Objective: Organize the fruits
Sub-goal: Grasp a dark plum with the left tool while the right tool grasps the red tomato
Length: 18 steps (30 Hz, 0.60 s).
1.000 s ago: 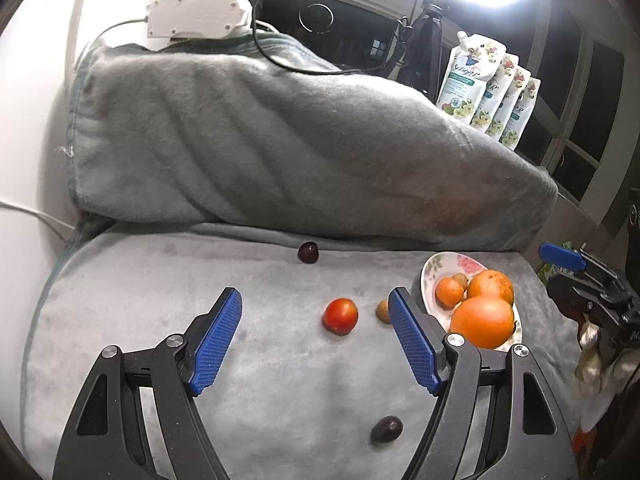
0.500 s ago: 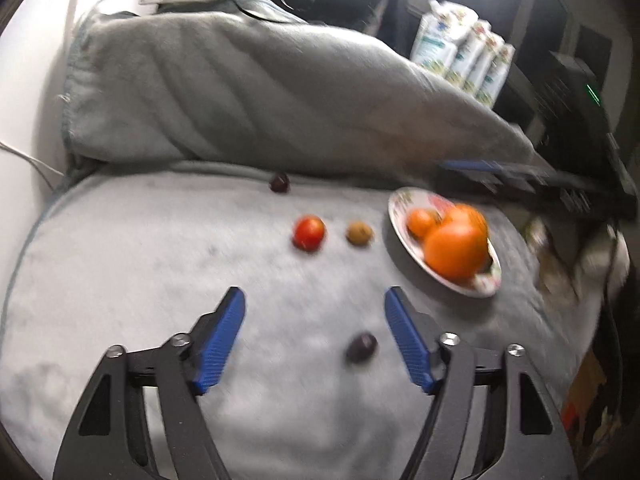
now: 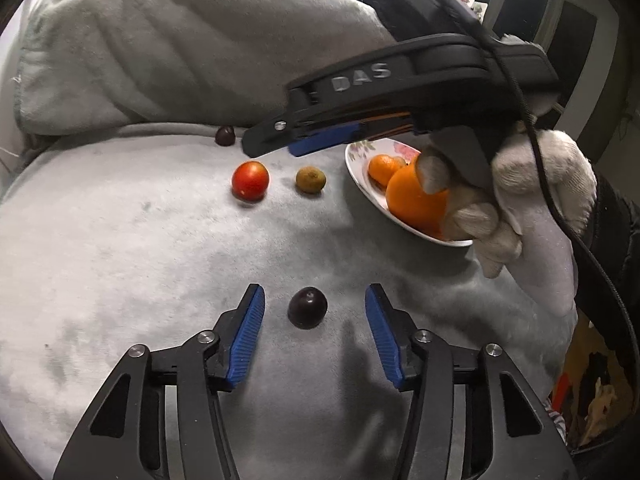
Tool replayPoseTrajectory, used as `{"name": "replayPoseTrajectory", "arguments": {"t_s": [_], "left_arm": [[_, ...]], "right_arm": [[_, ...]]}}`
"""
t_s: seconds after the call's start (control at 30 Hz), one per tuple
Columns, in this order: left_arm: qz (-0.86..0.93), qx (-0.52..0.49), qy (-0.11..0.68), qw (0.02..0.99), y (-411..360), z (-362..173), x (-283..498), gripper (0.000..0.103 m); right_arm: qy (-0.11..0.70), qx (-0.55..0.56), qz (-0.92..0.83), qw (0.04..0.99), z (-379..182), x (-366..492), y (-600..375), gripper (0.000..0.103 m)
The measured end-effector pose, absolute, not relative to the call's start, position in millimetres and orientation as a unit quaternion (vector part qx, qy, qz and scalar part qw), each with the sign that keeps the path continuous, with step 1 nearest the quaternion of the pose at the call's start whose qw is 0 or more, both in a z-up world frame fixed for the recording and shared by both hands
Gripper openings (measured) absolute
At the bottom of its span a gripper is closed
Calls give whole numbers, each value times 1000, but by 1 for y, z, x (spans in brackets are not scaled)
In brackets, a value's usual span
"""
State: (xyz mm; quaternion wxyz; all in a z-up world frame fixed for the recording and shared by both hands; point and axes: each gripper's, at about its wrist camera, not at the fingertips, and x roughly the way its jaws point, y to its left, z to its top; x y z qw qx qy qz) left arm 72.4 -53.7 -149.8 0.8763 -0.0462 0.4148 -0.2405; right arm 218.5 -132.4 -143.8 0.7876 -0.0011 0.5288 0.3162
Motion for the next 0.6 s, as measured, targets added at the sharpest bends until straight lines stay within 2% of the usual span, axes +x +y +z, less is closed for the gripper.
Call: {"name": "replayPoseTrajectory", "arguments": {"t_s": [0.6], "left_arm": [[-240,-33,433,868,-71,-164,79,43]], "right_arm": [[546,-60,282,786,-169,235,-101,44]]}}
